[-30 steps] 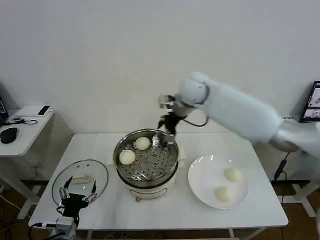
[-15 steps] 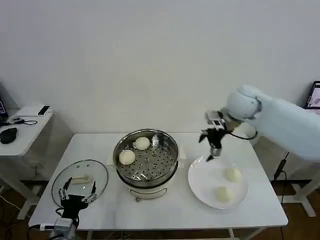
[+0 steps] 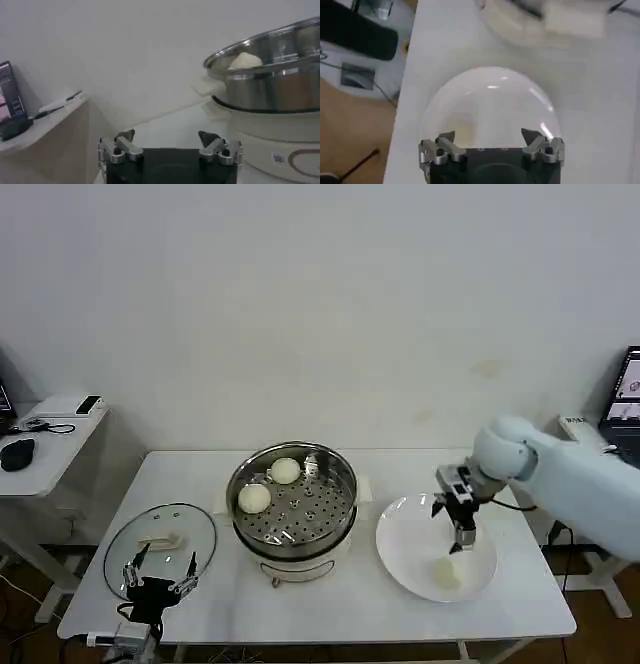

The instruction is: Take steamed baozi put them in steamer then cover it.

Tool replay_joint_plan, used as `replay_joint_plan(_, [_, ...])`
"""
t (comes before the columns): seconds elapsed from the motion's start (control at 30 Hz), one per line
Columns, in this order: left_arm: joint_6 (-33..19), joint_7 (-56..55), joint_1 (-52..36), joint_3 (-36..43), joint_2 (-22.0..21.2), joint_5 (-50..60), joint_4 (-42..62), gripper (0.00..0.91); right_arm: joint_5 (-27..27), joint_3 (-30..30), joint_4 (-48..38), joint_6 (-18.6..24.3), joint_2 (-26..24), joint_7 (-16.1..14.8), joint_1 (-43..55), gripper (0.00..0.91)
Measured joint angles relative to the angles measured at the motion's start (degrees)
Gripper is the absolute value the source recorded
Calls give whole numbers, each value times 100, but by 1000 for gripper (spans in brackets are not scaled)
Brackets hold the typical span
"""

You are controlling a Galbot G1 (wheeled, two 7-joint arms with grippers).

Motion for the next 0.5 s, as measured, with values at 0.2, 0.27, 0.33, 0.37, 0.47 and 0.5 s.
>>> replay_joint_plan(0.2, [13, 28, -49, -20, 33, -1, 61, 907, -228, 43, -89, 49, 5, 17, -357, 907])
replay_joint_plan(0.27, [14, 30, -58, -18, 38, -1, 90, 907, -306, 83, -134, 58, 27, 20, -459, 907])
replay_joint_plan(0.33, [14, 29, -64, -15, 37, -2, 108, 907, -378, 116, -172, 64, 65, 25, -567, 907])
replay_joint_plan(0.37, [14, 29, -65, -15, 37, -2, 116, 907, -413, 133, -195, 69, 84, 33, -613, 907])
replay_joint_plan(0.47, [14, 28, -52, -18, 42, -2, 119, 907, -515, 175, -265, 93, 148, 37, -743, 907])
replay_joint_plan(0.5, [14, 28, -46, -21, 45, -2, 118, 907, -542, 189, -283, 96, 163, 37, -776, 907])
